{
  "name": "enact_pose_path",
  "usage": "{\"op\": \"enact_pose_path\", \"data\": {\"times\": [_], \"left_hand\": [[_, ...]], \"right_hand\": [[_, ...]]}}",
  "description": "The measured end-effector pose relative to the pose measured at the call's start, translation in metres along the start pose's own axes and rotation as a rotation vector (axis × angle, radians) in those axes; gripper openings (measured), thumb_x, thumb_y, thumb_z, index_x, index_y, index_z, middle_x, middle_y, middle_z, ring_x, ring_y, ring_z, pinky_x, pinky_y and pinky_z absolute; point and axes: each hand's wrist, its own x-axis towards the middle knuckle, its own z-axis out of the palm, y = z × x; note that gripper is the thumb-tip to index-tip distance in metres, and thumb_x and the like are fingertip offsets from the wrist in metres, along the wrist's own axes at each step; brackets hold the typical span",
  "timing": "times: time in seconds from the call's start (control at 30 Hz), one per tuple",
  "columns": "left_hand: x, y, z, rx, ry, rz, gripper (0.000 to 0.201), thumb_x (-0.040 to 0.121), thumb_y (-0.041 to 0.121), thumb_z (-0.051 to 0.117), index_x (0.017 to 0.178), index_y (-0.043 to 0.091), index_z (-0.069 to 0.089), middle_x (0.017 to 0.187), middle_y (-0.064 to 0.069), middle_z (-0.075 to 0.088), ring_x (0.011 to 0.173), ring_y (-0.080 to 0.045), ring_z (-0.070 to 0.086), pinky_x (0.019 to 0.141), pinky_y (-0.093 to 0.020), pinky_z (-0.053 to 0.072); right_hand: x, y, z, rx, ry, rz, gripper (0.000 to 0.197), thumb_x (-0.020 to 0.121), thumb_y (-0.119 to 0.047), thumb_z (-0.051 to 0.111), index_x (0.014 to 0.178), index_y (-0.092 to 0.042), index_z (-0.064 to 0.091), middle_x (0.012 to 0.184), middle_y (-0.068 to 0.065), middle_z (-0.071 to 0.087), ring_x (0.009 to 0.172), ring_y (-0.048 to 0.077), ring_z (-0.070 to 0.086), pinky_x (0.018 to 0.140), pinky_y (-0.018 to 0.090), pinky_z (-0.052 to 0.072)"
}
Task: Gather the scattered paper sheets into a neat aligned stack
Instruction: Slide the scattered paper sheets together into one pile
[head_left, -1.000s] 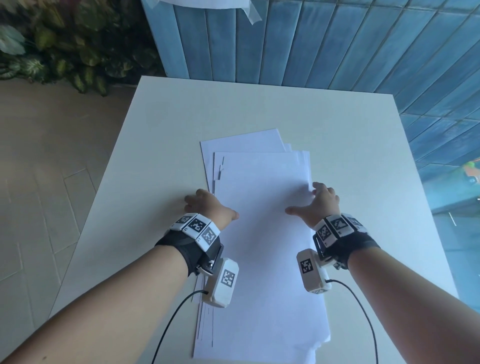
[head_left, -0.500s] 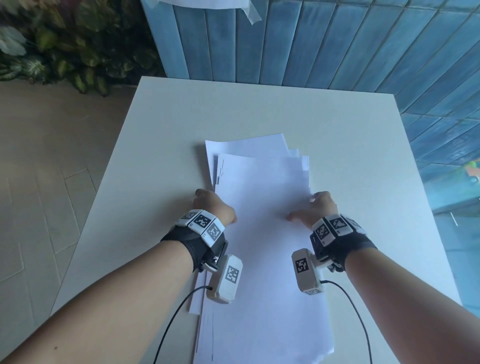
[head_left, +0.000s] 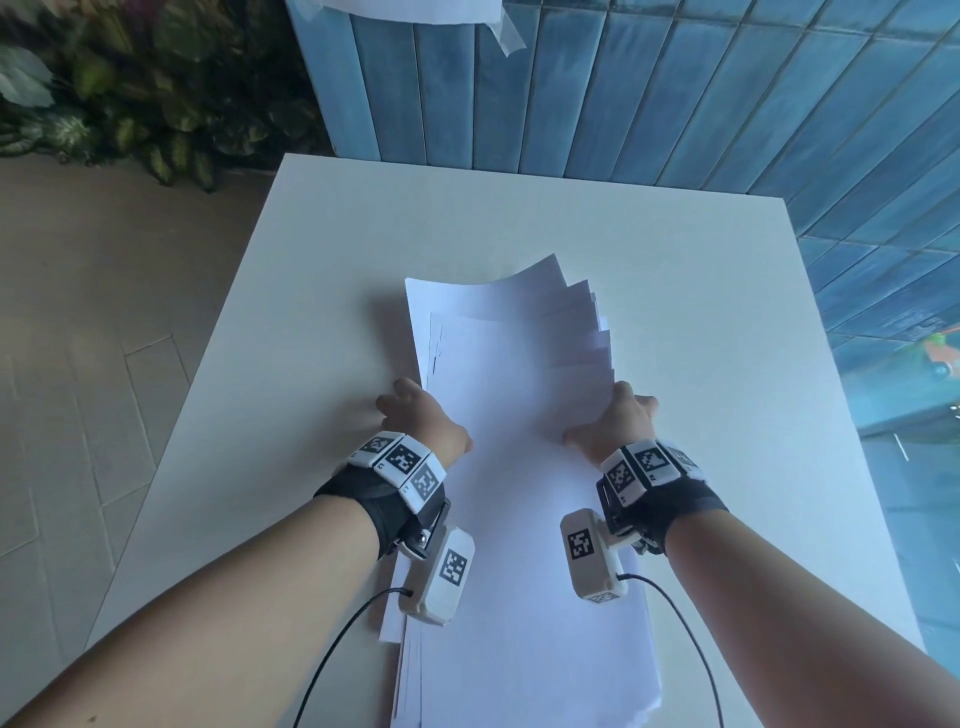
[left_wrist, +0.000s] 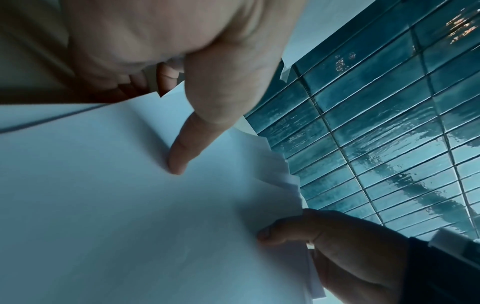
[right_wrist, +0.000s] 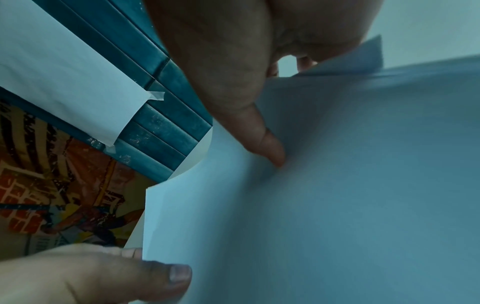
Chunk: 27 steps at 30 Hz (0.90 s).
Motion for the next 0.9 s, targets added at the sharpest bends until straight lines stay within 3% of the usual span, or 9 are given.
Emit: {"op": "enact_pose_path", "data": {"times": [0.07, 0.17, 0.4, 0.5, 0.57, 0.67, 0.77, 0.83, 0.9], "left_hand": [[0.002, 0.000, -0.001, -0.048, -0.006, -0.001, 0.085, 0.062, 0.012, 0.084, 0.125, 0.004, 0.027, 0.132, -0.019, 0.043, 0.111, -0.036, 0.056, 0.084, -0.035, 0.048], [0.004, -0.002, -0.003, -0.081, -0.004, -0.018, 0.083, 0.063, 0.010, 0.083, 0.124, 0.002, 0.028, 0.131, -0.019, 0.048, 0.113, -0.035, 0.056, 0.090, -0.035, 0.049], [0.007, -0.005, -0.003, -0.014, -0.063, -0.033, 0.070, 0.068, 0.011, 0.073, 0.127, -0.002, 0.038, 0.126, -0.016, 0.055, 0.108, -0.030, 0.061, 0.095, -0.038, 0.052], [0.006, -0.004, -0.002, 0.036, -0.016, -0.017, 0.073, 0.060, 0.015, 0.074, 0.125, 0.002, 0.046, 0.126, -0.016, 0.058, 0.105, -0.029, 0.064, 0.088, -0.040, 0.055], [0.005, -0.004, 0.000, 0.079, 0.029, -0.021, 0.077, 0.063, 0.017, 0.076, 0.130, 0.004, 0.040, 0.131, -0.016, 0.048, 0.115, -0.031, 0.055, 0.091, -0.036, 0.051], [0.003, -0.003, 0.003, 0.080, 0.052, -0.016, 0.080, 0.069, 0.015, 0.077, 0.134, 0.006, 0.033, 0.135, -0.017, 0.036, 0.124, -0.033, 0.044, 0.093, -0.036, 0.044], [0.005, -0.003, 0.006, 0.009, 0.045, 0.018, 0.075, 0.070, 0.007, 0.075, 0.131, 0.005, 0.031, 0.135, -0.016, 0.038, 0.119, -0.033, 0.049, 0.093, -0.037, 0.046], [0.008, -0.005, 0.007, -0.040, 0.039, 0.042, 0.070, 0.069, 0.003, 0.075, 0.125, 0.004, 0.033, 0.131, -0.015, 0.044, 0.110, -0.031, 0.054, 0.089, -0.036, 0.048], [0.008, -0.008, 0.005, -0.070, 0.035, 0.052, 0.065, 0.066, 0.003, 0.076, 0.115, 0.006, 0.033, 0.118, -0.011, 0.050, 0.094, -0.028, 0.054, 0.080, -0.034, 0.049]], "right_hand": [[-0.001, -0.001, -0.002, 0.027, -0.009, -0.009, 0.062, 0.068, -0.010, 0.070, 0.123, -0.007, 0.041, 0.128, 0.012, 0.033, 0.060, 0.020, 0.049, 0.052, 0.026, 0.042], [-0.001, -0.002, -0.003, 0.033, -0.008, -0.022, 0.060, 0.070, -0.007, 0.069, 0.124, -0.007, 0.041, 0.127, 0.012, 0.035, 0.056, 0.014, 0.042, 0.043, 0.022, 0.029], [0.001, -0.005, 0.001, 0.055, -0.010, -0.007, 0.068, 0.067, -0.005, 0.073, 0.125, -0.009, 0.038, 0.126, 0.012, 0.036, 0.058, 0.014, 0.041, 0.045, 0.022, 0.032], [0.004, -0.006, 0.000, 0.047, -0.027, 0.010, 0.073, 0.064, -0.005, 0.077, 0.127, -0.008, 0.039, 0.127, 0.011, 0.039, 0.064, 0.017, 0.041, 0.051, 0.024, 0.036], [0.008, -0.009, -0.001, 0.000, -0.040, 0.022, 0.074, 0.061, -0.010, 0.082, 0.125, -0.007, 0.045, 0.127, 0.012, 0.044, 0.065, 0.018, 0.041, 0.057, 0.025, 0.037], [0.009, -0.014, -0.001, -0.076, -0.063, 0.025, 0.065, 0.059, -0.015, 0.084, 0.116, -0.008, 0.053, 0.125, 0.010, 0.050, 0.057, 0.012, 0.038, 0.053, 0.022, 0.036], [0.010, -0.015, -0.003, -0.092, -0.048, 0.039, 0.067, 0.060, -0.011, 0.081, 0.119, -0.010, 0.051, 0.125, 0.011, 0.049, 0.078, 0.022, 0.049, 0.072, 0.029, 0.046], [0.006, -0.012, -0.005, -0.190, 0.018, 0.008, 0.071, 0.063, -0.014, 0.077, 0.126, -0.017, 0.044, 0.125, 0.007, 0.047, 0.103, 0.027, 0.047, 0.090, 0.039, 0.040], [0.002, -0.010, -0.005, -0.244, 0.064, -0.052, 0.071, 0.065, -0.017, 0.074, 0.128, -0.022, 0.040, 0.121, 0.006, 0.049, 0.115, 0.028, 0.042, 0.092, 0.040, 0.037]]}}
